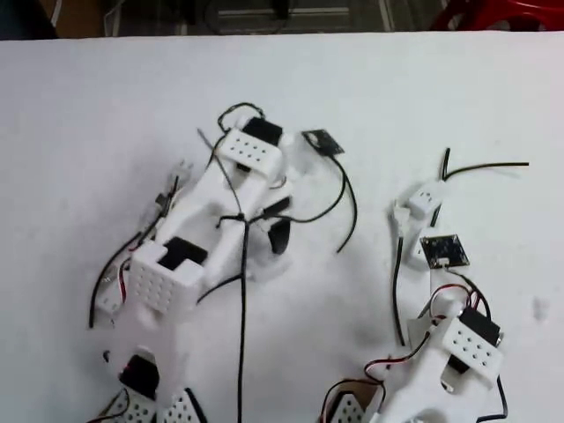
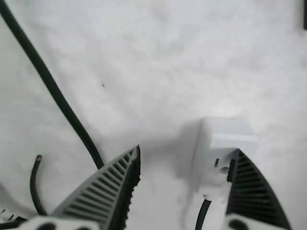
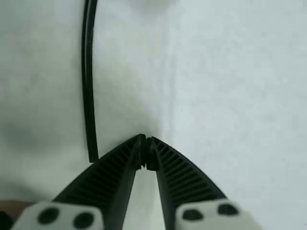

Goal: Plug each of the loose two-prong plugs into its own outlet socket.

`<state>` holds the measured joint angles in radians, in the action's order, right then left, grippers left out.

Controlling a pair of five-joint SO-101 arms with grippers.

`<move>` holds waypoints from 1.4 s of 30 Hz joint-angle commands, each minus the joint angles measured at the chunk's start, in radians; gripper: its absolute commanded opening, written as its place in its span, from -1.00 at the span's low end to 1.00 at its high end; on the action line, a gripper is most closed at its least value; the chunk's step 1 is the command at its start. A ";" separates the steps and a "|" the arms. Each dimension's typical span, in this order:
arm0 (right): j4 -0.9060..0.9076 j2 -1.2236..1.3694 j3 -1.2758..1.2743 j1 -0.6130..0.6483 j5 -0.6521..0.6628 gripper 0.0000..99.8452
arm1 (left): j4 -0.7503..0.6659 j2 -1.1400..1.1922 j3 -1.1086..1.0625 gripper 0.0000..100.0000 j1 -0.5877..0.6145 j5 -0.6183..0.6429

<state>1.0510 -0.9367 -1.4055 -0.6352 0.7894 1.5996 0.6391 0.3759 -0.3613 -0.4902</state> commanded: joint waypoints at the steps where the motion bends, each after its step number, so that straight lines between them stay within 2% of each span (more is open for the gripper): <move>1: 0.005 -0.015 -0.003 0.007 0.011 -0.96 | -0.041 -0.008 -0.037 -0.41 0.001 -0.009; 8: 0.005 -0.015 -0.003 0.007 0.011 -0.96 | -0.064 -0.010 -0.084 -0.41 -0.024 -0.008; 19: 0.005 -0.015 -0.003 0.004 0.011 -0.96 | 0.054 -0.015 -0.084 -0.42 -0.163 -0.002; 28: 0.005 -0.015 -0.003 0.005 0.011 -0.96 | 0.180 -0.021 -0.083 -0.74 -0.321 0.003; 34: 0.005 -0.015 -0.003 0.005 0.011 -0.96 | 0.183 -0.022 -0.064 -0.76 -0.383 0.186; 42: 0.005 -0.015 -0.003 0.007 0.011 -0.96 | 0.184 -0.022 -0.044 -0.76 -0.400 0.235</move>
<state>1.0510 -0.9367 -1.4055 -0.6352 0.7894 1.7653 0.6375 0.2900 -0.7357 -0.2708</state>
